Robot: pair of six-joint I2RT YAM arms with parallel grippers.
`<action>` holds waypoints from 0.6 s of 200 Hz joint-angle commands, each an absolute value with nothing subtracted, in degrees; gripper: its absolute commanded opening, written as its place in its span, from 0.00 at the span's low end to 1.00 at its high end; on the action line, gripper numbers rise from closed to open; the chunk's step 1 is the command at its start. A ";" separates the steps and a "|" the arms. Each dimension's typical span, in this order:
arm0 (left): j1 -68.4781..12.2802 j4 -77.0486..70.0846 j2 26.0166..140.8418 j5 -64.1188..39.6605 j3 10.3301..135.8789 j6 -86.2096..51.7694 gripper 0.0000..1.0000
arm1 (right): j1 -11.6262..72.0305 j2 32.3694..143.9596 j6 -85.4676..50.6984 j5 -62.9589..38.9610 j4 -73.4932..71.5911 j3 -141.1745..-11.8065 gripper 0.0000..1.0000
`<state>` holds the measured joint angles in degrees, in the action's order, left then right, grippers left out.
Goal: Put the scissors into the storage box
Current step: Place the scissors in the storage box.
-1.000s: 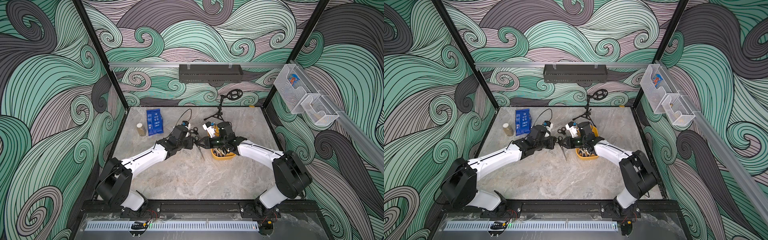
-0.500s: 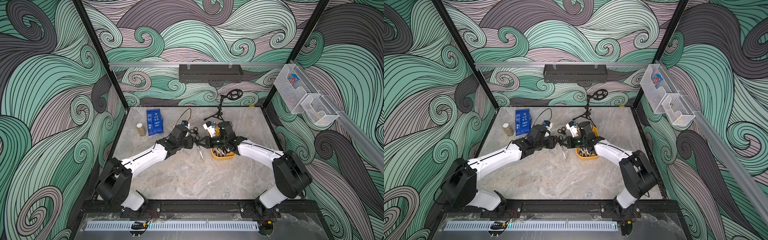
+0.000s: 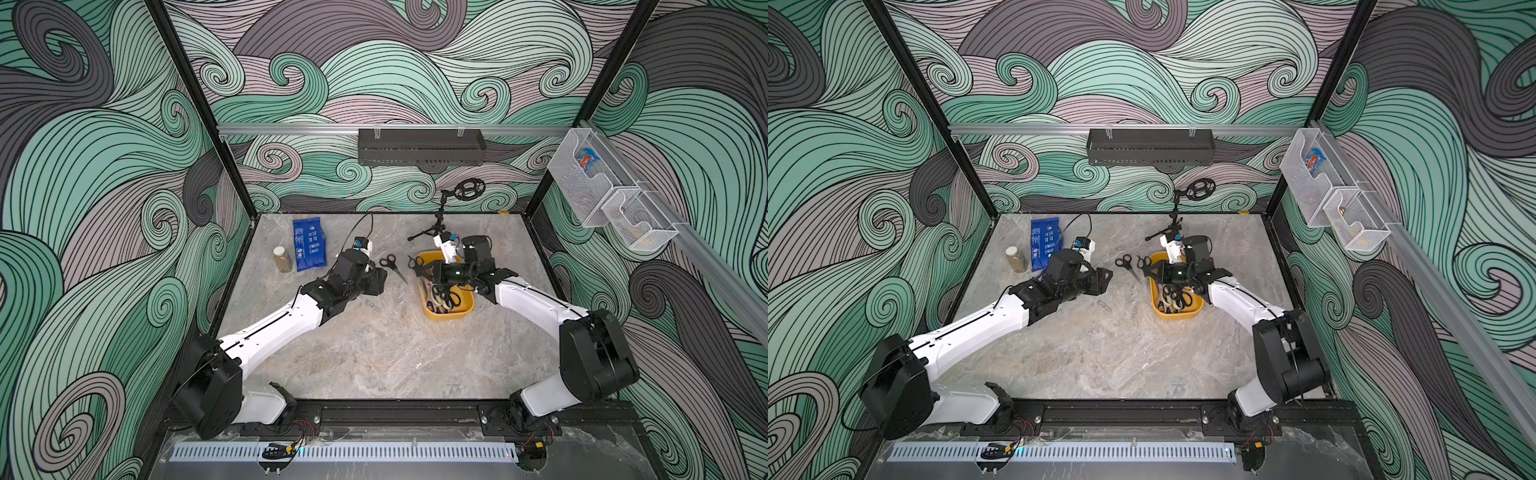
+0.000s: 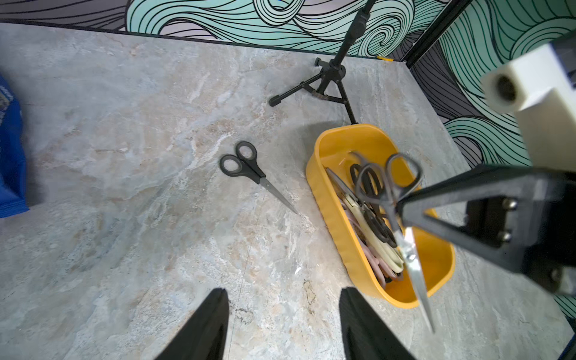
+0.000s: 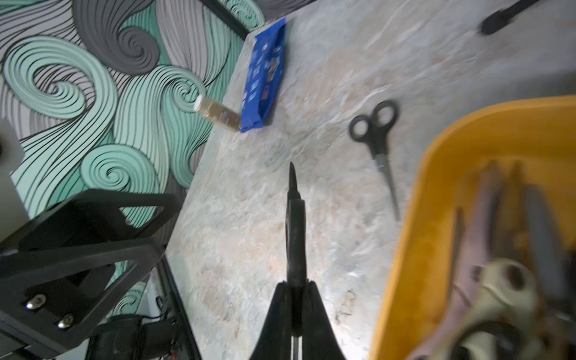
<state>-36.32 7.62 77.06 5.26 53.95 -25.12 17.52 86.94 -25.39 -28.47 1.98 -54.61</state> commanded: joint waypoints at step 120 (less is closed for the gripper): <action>-32.46 12.23 90.23 -0.85 58.55 -29.18 0.59 | 19.82 93.76 -6.43 13.05 22.76 -59.37 0.12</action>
